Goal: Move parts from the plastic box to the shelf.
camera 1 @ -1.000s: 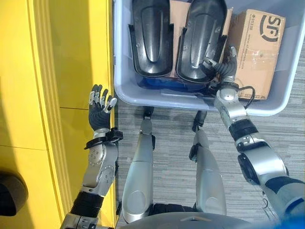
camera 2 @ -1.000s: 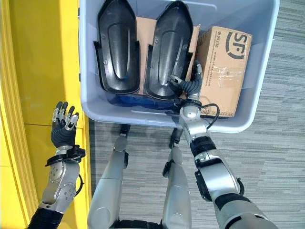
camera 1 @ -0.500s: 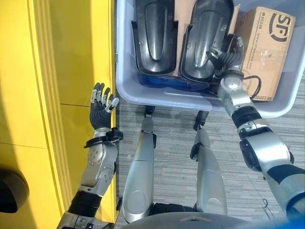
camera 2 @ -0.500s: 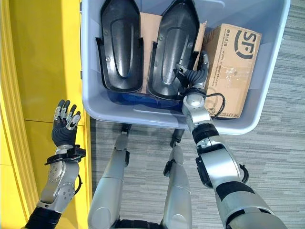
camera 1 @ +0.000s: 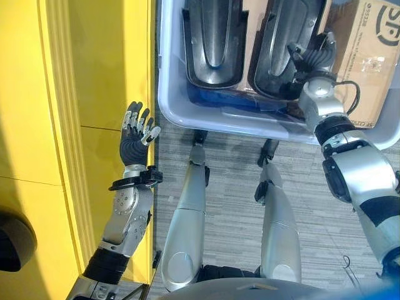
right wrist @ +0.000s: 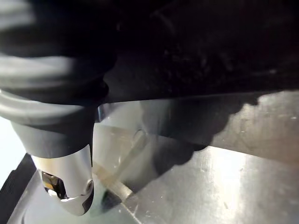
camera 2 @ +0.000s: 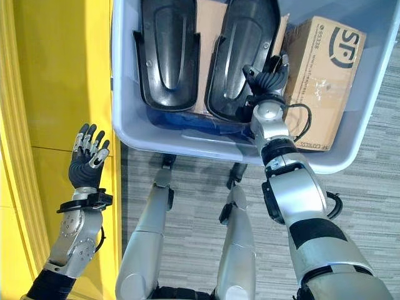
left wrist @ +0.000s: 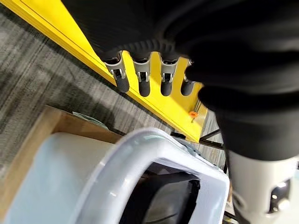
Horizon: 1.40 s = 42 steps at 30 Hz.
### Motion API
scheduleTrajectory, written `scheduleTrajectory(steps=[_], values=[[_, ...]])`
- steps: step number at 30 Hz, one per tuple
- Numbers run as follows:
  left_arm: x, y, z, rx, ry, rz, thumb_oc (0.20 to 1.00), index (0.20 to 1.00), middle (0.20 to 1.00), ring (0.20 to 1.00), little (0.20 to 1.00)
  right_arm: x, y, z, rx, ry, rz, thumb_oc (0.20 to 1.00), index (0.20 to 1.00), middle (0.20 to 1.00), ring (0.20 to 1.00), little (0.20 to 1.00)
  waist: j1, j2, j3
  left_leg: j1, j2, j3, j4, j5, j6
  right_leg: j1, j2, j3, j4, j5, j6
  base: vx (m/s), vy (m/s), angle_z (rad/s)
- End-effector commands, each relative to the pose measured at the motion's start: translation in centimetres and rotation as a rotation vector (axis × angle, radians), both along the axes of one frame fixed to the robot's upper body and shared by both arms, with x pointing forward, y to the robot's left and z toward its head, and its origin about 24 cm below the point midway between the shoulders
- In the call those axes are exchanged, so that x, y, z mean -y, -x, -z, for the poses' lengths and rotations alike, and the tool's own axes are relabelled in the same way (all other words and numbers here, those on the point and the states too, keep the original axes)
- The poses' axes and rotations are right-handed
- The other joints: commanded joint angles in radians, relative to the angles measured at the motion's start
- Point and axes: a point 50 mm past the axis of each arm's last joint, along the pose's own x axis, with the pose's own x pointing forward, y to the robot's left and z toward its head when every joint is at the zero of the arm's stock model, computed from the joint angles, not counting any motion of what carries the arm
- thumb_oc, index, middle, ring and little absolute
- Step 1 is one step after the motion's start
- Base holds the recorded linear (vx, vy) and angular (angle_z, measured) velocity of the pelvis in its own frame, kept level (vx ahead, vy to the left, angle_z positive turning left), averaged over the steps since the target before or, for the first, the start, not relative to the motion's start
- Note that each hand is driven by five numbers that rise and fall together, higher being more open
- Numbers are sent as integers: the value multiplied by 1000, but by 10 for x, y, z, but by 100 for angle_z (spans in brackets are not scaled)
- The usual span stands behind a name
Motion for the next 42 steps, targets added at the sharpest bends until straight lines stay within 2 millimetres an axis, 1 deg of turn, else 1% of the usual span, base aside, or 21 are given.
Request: scheduleTrajectory(steps=[1,4,5,6,7,12,17,18,20,21,23,26,28,31,32,33,34,35,37,38,42], values=[[1,14,-19,119,30,18,1000,1000,1000,1000,1000,39,7,19,-86,11,98,1000,1000,1000,1000,1000,5,70,-6,23,-41,54,112,-202,84,67,15,3,124,-173,7,10,18,-4],[3,14,-18,112,35,29,1000,1000,1000,1000,1000,46,9,24,-115,11,116,1000,1000,1000,1000,1000,8,77,-6,-11,-43,47,149,-211,88,36,15,3,157,-188,2,1,6,1],[4,14,-17,108,35,33,1000,1000,1000,1000,1000,47,9,28,-131,11,115,608,608,608,608,608,9,79,-6,-19,-44,47,159,-213,89,25,16,2,168,-191,2,0,0,0],[5,13,-17,108,32,38,1000,1000,1000,1000,1000,48,9,29,-135,6,111,388,388,388,388,388,10,82,-6,-25,-44,47,162,-214,89,21,16,0,171,-193,1,7,3,-3],[6,13,-17,109,31,43,1000,1000,1000,1000,1000,50,10,33,-150,-13,111,200,200,200,200,200,10,85,-6,-28,-44,47,164,-215,89,16,15,-1,175,-197,0,0,0,0],[7,12,-17,103,33,55,1000,1000,1000,1000,1000,54,13,49,-198,-18,112,200,200,200,200,200,11,89,-6,-3,-43,46,131,-201,85,31,14,-10,166,-199,-1,-1,-3,1],[8,9,-17,107,44,56,1000,1000,1000,1000,1000,43,14,63,-170,-83,68,200,200,200,200,200,0,75,-6,74,-33,49,48,-167,75,91,15,-18,115,-181,2,-27,-18,5],[8,8,-19,118,50,56,1000,1000,1000,1000,1000,38,14,61,-141,-101,51,200,200,200,200,200,-3,69,-6,71,-31,53,10,-120,73,92,13,-31,82,-149,-1,-96,-59,6],[7,5,-20,123,56,48,1000,1000,1000,1000,1000,28,15,61,-86,-87,14,200,200,200,200,200,-14,53,-6,139,-23,48,-93,-67,55,151,13,-43,17,-122,3,-62,-64,10],[7,5,-20,121,56,48,1000,1000,1000,1000,1000,28,16,62,-88,-87,14,200,200,200,200,200,-15,53,-6,145,-23,47,-100,-63,55,156,13,-44,13,-120,3,-23,-50,19],[2,4,-19,116,63,20,1000,1000,1000,1000,1000,19,21,64,-30,-70,-30,200,200,200,200,200,-23,30,-6,228,-13,42,-184,-22,42,231,17,-54,-45,-97,5,-24,-73,16],[-2,4,-16,105,68,-2,1000,1000,1000,1000,1000,13,28,69,6,-87,-55,200,200,200,200,200,-29,15,-6,288,-6,41,-230,-1,39,292,17,-62,-82,-82,8,-24,-73,3],[-8,5,-14,96,71,-26,1000,1000,1000,1000,1000,11,39,65,85,-69,-90,200,200,200,200,200,-35,1,-6,370,7,35,-288,27,35,368,17,-69,-126,-62,12,-18,-60,-4],[-12,6,-13,93,67,-43,1000,1000,1000,1000,1000,10,48,64,130,-60,-110,200,200,200,200,200,-41,-5,-6,424,15,37,-322,44,28,416,15,-74,-151,-53,16,-9,-25,0],[-17,7,-12,87,65,-60,1000,1000,1000,1000,1000,13,58,65,162,-55,-116,200,200,200,200,200,-45,-12,-13,475,23,42,-351,53,24,462,14,-78,-173,-46,18,-3,-16,-6],[-17,7,-12,87,65,-59,1000,1000,1000,1000,1000,13,58,65,161,-55,-116,200,200,200,200,200,-46,-12,-14,474,22,42,-354,58,25,461,13,-78,-176,-41,18,12,-22,-5],[-21,10,-10,77,65,-76,1000,1000,1000,1000,1000,15,69,66,193,-43,-128,200,200,200,200,200,-51,-16,-34,501,29,42,-367,61,19,484,12,-78,-184,-41,21,0,0,0],[-21,10,-9,76,65,-75,1000,1000,1000,1000,1000,15,69,67,192,-43,-128,200,200,200,200,200,-52,-16,-37,497,28,41,-370,67,20,482,12,-79,-188,-36,21,0,0,0],[-26,13,-5,55,64,-89,1000,1000,1000,1000,1000,16,85,69,230,-33,-151,200,200,200,200,200,-64,-25,-77,535,34,48,-395,74,15,510,8,-78,-204,-33,25,15,-2,-2],[-26,13,-4,53,63,-89,1000,1000,1000,1000,1000,16,85,70,227,-33,-151,200,200,200,200,200,-64,-25,-77,538,34,48,-398,75,15,514,8,-78,-207,-32,25,56,-3,-9],[-40,25,8,-12,27,-112,1000,1000,1000,1000,1000,25,119,77,278,-15,-194,200,200,200,200,200,-96,-46,-175,623,39,69,-430,66,19,583,-1,-69,-239,-24,39,67,24,-7]])
